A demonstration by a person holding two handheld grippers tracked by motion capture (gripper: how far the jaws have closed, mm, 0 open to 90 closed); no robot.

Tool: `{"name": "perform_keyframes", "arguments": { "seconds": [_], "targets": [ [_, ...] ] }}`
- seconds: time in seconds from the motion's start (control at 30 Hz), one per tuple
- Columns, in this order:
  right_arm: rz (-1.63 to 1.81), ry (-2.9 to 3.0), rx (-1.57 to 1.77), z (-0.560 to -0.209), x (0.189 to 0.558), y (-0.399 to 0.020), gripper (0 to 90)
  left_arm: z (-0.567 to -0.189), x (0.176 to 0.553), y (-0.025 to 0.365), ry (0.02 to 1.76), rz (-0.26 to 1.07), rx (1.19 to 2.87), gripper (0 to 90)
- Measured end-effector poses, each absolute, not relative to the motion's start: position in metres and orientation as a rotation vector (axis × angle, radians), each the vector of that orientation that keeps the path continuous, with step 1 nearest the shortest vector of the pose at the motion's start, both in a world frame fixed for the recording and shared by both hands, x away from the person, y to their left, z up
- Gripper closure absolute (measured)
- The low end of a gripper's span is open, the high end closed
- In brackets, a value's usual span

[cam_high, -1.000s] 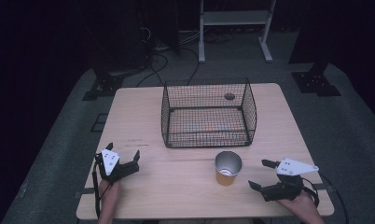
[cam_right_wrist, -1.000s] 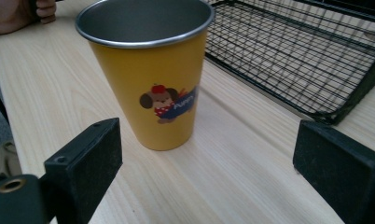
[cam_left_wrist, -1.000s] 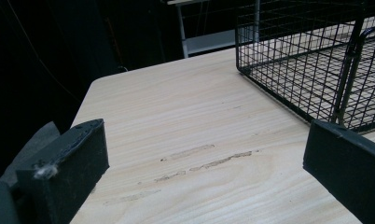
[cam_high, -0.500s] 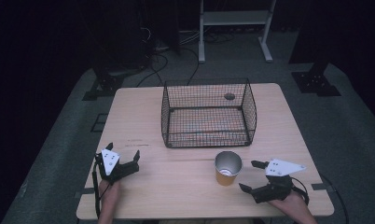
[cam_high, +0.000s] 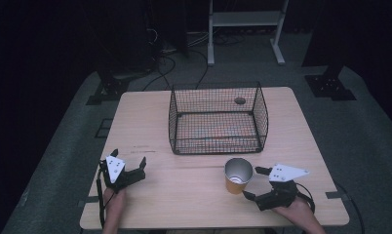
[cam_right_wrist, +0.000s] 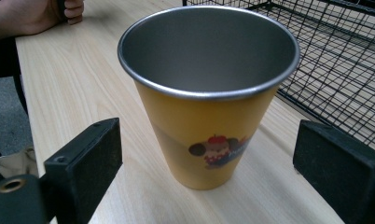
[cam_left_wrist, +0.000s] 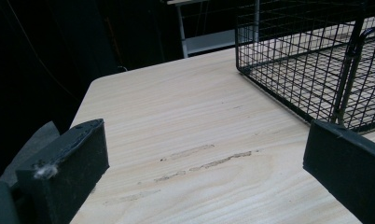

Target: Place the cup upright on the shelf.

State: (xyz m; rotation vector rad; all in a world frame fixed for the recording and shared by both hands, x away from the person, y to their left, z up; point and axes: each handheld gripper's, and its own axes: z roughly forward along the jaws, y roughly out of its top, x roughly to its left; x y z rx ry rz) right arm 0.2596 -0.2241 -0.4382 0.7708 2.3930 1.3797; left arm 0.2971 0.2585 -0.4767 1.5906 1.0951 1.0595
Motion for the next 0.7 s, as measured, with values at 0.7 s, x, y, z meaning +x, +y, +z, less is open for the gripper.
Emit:
{"name": "perform_keyframes", "arguments": {
  "seconds": [0.7],
  "targets": [
    [1.365,2.376,0.784,-0.438,0.276,-0.199,7.1,-0.477,0.297,0.259,1.096,1.057,1.591,0.0]
  ]
}}
